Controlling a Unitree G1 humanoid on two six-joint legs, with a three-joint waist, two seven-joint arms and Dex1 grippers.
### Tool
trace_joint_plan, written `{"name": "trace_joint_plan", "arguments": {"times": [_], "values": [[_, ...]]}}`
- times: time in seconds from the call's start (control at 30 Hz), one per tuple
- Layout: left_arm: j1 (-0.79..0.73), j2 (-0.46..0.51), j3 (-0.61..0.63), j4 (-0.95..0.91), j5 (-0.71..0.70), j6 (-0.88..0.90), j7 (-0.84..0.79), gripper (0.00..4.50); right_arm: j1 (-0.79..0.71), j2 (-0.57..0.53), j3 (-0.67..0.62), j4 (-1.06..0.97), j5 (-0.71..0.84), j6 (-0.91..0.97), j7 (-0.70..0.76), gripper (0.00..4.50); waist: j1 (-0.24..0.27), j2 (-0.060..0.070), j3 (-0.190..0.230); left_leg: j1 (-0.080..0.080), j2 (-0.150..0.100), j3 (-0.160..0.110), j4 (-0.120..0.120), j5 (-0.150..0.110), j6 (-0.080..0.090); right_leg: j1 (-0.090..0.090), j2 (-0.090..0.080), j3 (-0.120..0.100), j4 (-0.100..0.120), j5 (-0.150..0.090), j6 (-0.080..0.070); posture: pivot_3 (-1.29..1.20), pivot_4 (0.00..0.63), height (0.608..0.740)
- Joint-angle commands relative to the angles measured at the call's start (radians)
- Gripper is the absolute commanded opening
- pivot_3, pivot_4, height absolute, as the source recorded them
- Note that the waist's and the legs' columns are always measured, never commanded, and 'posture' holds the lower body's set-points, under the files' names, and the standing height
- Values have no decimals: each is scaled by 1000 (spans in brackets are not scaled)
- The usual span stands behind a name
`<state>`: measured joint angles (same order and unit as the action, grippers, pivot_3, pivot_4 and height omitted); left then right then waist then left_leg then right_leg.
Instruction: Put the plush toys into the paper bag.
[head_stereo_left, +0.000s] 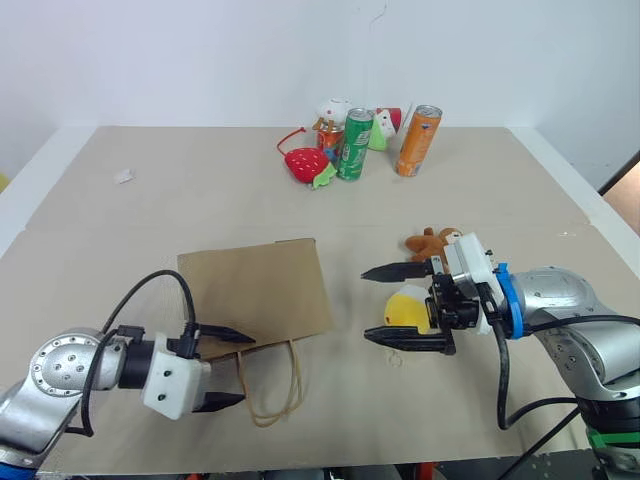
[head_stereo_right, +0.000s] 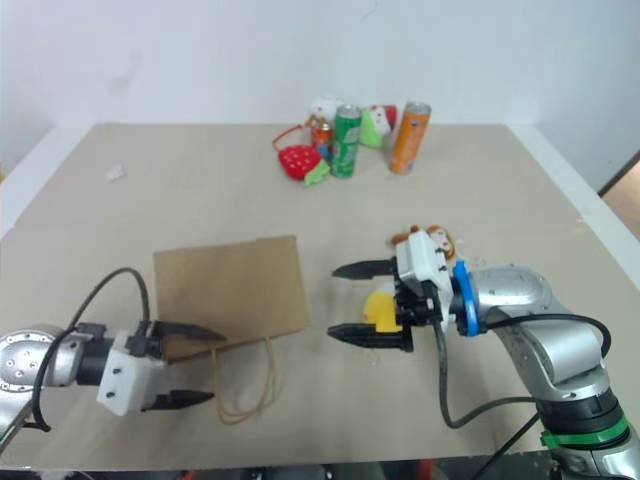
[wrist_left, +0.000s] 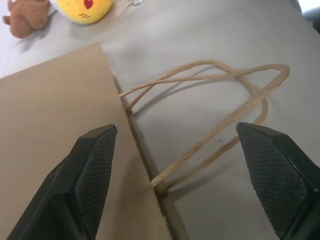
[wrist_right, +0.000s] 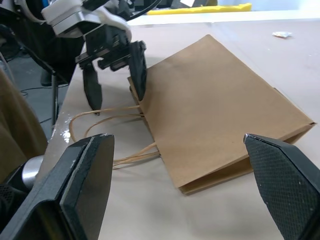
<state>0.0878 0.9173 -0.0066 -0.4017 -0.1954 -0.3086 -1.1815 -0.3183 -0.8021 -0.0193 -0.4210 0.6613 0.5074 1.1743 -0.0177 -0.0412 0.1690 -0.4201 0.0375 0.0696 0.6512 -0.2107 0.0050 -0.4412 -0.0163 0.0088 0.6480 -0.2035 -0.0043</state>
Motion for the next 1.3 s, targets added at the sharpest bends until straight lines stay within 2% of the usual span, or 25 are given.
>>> {"name": "trace_joint_plan", "arguments": {"times": [0.03, 0.3, 0.53, 0.63, 0.67, 0.7, 0.77, 0.8, 0.83, 1.0, 1.1, 1.3], "values": [[-2, -12, -11, -32, 16, -12, 31, 3947, 15, -21, -51, -33, 13, -8, -7, 4500, 0, 0, 0, 0, 0, 0, 0, 0, 0, 0, 0, 0, 0, 0, 0, 0, 150, 740], [-31, -47, -81, -35, 59, -22, 56, 3947, 33, -26, -60, -31, 8, -16, -8, 4500, 0, 0, 0, 0, 0, -1, 0, 0, 0, 0, 0, 0, 0, 0, 0, 0, 150, 740], [-42, -68, -139, -27, 35, -75, 36, 3947, 44, -28, -58, -21, -4, -30, -4, 4500, 0, 0, 0, 0, 0, -1, 0, 0, 0, 1, 1, 0, 0, 0, 1, 0, 150, 740], [-53, -71, -153, -19, 39, -80, 33, 3065, 49, -31, -59, -18, -8, -33, -1, 4500, 0, 0, 0, 0, 0, -1, 0, 0, 0, 1, 1, 0, 0, 0, 1, 0, 150, 740], [-56, -71, -154, -16, 38, -82, 34, 2512, 49, -31, -59, -17, -10, -35, 0, 4500, 0, 0, 0, 0, 0, -1, 0, 0, 0, 1, 1, 0, 0, 0, 1, 0, 150, 740], [-63, -77, -152, -14, 25, -73, 39, 2203, 51, -33, -59, -15, -12, -37, 1, 4500, 0, 0, 0, 0, 0, -1, 0, 0, 0, 1, 1, 0, 0, 0, 1, 0, 150, 740], [-80, -85, -143, -13, -3, -54, 46, 1062, 54, -35, -60, -14, -16, -42, 1, 4500, 0, 0, 0, 0, 0, -1, 0, 0, 0, 1, 1, 0, 0, 0, 1, 0, 150, 740], [-87, -87, -138, -15, -17, -44, 48, 764, 55, -36, -61, -13, -16, -43, 1, 4500, 0, 0, 0, 0, 0, -2, 1, 0, 0, 1, 1, 0, 0, 0, 1, 0, 150, 740], [-97, -88, -123, -20, -44, -23, 53, 180, 58, -37, -62, -12, -17, -45, 2, 4500, 0, 0, 0, 0, 0, -2, 1, 0, 0, 1, 1, 0, 0, 0, 1, 0, 150, 740], [-156, -86, -72, -28, -134, 68, 70, 75, 66, -38, -61, -4, -24, -60, 4, 4500, 0, 0, 0, 0, 0, -2, 1, 0, 0, 1, 2, 0, 0, 1, 1, 0, 150, 740], [-242, -114, -48, -13, -176, 170, 130, 75, 49, -27, -57, -1, -14, -43, -14, 4500, 0, 0, 0, 0, 0, -2, 1, 0, 0, 1, 5, 1, 0, 1, 2, 0, 150, 740], [-370, -185, -48, 9, -159, 280, 224, 75, 3, 32, -26, -20, 17, 22, -97, 4500, -1, 0, 0, 1, 0, -3, 4, 0, 0, 3, 9, 5, 0, 3, 4, 0, 150, 740]]}}
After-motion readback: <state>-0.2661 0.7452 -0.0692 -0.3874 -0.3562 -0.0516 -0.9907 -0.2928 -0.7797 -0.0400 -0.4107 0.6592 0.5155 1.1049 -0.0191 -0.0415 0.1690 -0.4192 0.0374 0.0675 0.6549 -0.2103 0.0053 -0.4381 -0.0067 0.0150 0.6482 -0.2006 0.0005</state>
